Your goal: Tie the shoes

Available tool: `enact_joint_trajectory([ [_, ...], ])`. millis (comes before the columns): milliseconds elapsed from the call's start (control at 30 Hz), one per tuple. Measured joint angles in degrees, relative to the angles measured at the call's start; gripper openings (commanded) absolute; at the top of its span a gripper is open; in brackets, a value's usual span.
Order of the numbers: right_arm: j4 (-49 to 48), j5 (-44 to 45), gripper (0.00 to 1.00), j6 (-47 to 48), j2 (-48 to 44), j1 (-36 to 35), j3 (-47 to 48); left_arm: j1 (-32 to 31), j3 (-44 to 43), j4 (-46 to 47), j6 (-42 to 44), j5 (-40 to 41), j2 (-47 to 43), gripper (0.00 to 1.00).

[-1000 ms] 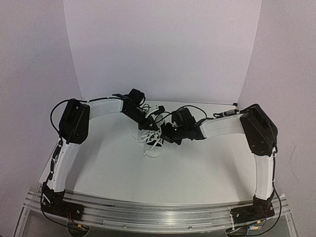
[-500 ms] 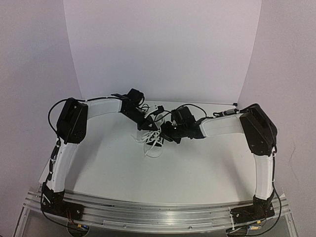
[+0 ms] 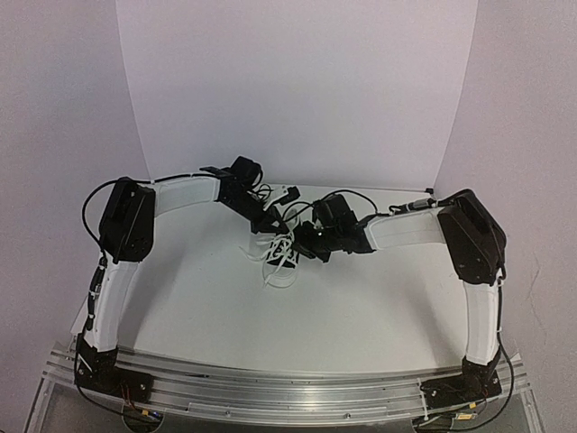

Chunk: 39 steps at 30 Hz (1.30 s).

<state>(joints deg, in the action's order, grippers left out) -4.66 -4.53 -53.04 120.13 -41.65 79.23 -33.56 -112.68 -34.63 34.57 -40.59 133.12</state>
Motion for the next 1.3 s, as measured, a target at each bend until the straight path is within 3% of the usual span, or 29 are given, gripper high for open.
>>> enact_joint_trajectory([
  [533,-3.76,1.66,0.00,-7.11,4.18,0.52,3.52,-0.05,3.43,0.19,-3.73,-1.85,-0.20,0.00],
  [1300,-30.93,-3.17,0.00,-9.91,10.77,1.86,-0.69,2.91,3.30,2.42,-15.45,-6.27,-0.20,0.00],
])
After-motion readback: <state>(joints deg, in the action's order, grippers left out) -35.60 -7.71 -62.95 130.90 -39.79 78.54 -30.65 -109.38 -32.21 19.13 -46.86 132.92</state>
